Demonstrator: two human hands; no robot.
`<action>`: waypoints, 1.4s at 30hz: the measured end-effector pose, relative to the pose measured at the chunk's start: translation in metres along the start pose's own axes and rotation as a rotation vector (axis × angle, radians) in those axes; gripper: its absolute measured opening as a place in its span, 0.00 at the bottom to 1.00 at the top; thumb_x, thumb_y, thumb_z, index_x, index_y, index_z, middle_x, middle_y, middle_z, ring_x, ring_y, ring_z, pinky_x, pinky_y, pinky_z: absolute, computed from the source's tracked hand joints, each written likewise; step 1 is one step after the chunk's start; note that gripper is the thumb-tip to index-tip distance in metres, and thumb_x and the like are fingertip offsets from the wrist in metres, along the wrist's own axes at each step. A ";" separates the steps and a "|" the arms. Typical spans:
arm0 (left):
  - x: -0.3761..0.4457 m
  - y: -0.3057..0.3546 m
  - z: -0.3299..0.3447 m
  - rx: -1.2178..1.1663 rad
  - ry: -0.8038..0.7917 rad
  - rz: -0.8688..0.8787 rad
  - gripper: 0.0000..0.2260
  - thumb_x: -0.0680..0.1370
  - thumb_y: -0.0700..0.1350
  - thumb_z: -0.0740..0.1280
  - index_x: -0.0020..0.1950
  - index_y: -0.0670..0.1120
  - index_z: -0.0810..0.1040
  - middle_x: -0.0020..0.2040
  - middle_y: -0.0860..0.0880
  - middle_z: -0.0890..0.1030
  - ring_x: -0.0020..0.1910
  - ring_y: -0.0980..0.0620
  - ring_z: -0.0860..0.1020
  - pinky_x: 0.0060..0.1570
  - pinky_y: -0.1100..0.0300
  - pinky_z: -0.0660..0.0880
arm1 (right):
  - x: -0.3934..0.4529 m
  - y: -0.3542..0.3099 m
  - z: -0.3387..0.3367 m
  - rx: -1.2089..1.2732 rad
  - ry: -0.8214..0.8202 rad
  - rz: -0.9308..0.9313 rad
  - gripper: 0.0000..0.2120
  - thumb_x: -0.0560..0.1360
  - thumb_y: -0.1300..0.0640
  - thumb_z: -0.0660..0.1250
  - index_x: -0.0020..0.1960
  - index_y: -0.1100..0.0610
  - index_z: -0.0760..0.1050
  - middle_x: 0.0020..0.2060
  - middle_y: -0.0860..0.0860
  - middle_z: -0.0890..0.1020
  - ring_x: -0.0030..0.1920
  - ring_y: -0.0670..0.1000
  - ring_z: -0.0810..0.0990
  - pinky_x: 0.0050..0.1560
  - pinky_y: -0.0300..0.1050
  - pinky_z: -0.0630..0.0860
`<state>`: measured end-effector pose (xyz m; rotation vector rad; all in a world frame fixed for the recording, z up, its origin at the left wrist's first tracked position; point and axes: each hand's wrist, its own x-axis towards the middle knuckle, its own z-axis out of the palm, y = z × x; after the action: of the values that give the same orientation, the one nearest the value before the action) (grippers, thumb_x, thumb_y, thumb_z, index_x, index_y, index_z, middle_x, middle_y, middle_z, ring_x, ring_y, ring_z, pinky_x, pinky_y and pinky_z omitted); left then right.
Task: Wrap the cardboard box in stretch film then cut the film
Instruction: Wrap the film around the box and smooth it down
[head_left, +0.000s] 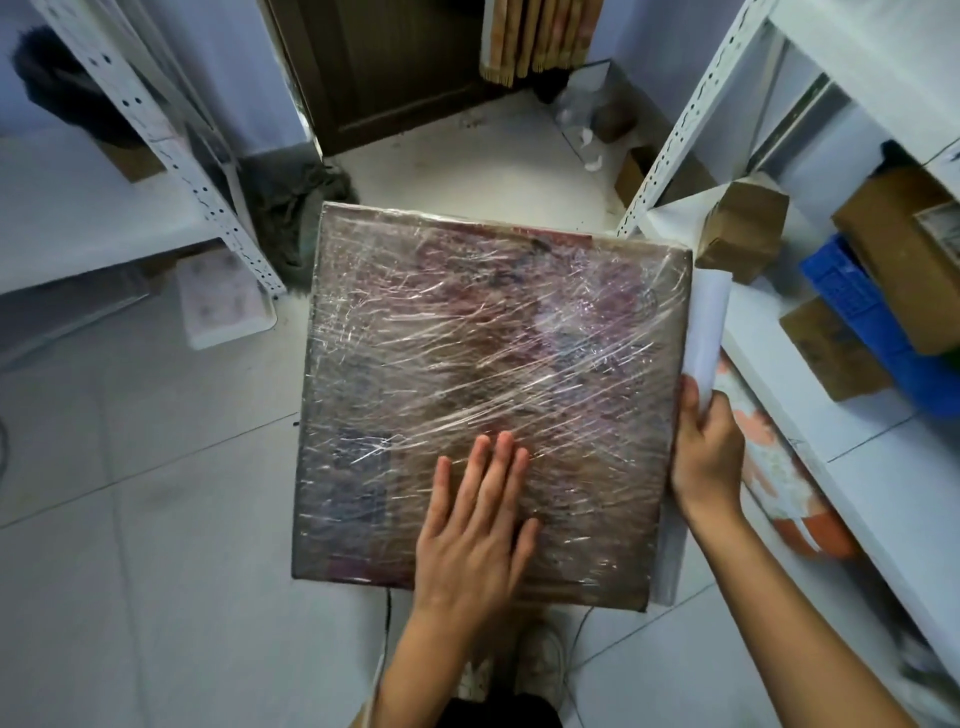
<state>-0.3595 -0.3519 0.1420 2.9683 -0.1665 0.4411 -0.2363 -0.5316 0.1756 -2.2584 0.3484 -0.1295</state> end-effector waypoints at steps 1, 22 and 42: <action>-0.003 -0.006 0.002 0.005 -0.011 -0.011 0.27 0.81 0.54 0.50 0.77 0.43 0.53 0.78 0.46 0.52 0.77 0.48 0.51 0.75 0.48 0.46 | -0.001 0.000 0.000 0.003 0.001 0.000 0.35 0.73 0.29 0.50 0.45 0.64 0.69 0.37 0.58 0.75 0.39 0.60 0.75 0.37 0.49 0.66; 0.001 -0.004 -0.005 -0.113 0.034 -0.041 0.27 0.78 0.52 0.59 0.74 0.44 0.61 0.76 0.48 0.59 0.76 0.49 0.57 0.74 0.49 0.52 | 0.001 0.005 0.001 0.029 -0.026 0.009 0.25 0.75 0.39 0.51 0.48 0.62 0.69 0.33 0.50 0.72 0.36 0.54 0.73 0.38 0.49 0.69; 0.051 -0.037 -0.008 -0.023 0.105 -0.853 0.31 0.77 0.59 0.48 0.78 0.49 0.51 0.78 0.45 0.51 0.77 0.42 0.47 0.70 0.35 0.43 | 0.022 0.040 -0.043 0.337 -0.436 -0.006 0.10 0.73 0.56 0.68 0.52 0.54 0.70 0.43 0.47 0.78 0.40 0.37 0.79 0.37 0.29 0.74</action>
<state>-0.3087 -0.3186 0.1604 2.6359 1.0398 0.4481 -0.2323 -0.5940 0.1727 -1.8894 0.0769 0.2802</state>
